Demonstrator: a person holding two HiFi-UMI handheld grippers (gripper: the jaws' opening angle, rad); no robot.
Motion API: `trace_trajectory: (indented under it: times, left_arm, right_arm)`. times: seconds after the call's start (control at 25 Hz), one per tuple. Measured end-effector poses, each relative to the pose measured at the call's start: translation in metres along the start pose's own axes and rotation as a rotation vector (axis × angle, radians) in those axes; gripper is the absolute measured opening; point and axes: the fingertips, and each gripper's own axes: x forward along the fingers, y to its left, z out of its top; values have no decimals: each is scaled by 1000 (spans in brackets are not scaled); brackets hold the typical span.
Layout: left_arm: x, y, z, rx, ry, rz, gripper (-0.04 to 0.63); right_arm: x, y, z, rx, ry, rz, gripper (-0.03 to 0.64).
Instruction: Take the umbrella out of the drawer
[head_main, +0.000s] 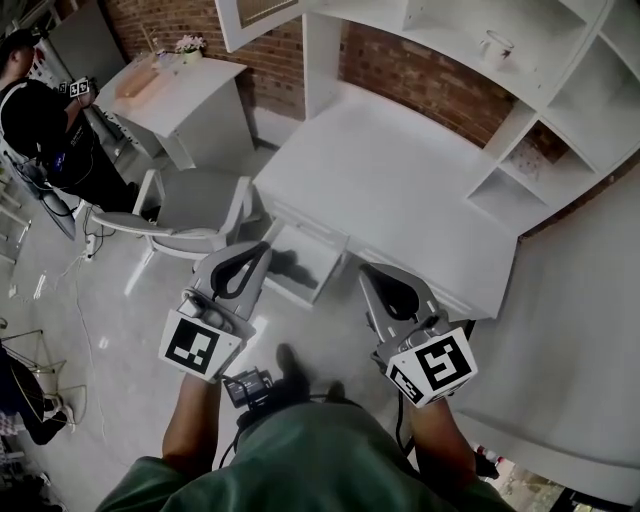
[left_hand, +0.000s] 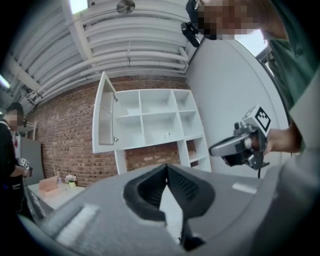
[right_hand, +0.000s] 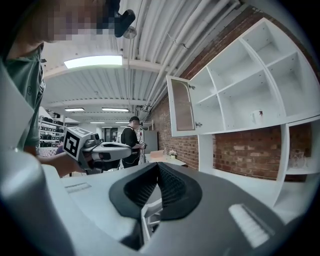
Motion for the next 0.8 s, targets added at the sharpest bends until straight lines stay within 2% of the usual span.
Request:
trace_trajectory:
  times: [0.44,0.8]
  left_arm:
    - [14,107,-22,-22,-27,-73,3]
    - [18,157,-39,-63,-59,-87,3]
  right_arm:
    - [106,3,7,-2,25,-77,8]
    - [158,6,8,-25,67,-105,8]
